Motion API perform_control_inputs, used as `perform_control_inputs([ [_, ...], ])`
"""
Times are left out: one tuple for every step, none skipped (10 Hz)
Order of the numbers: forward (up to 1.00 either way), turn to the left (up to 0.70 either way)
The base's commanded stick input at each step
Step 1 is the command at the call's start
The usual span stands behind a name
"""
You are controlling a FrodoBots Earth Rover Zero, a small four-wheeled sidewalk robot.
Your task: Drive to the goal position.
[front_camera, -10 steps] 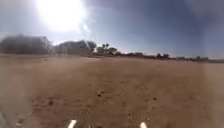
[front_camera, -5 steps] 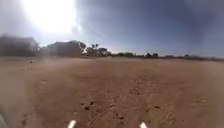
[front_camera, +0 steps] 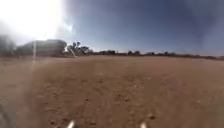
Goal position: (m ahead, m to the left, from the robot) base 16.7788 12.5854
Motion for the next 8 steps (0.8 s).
perform_control_inputs([
  [0.0,0.0],
  [0.0,0.0],
  [0.0,0.0],
  [0.0,0.0],
  [0.0,0.0],
  [0.0,0.0],
  [0.0,0.0],
  [0.0,0.0],
])
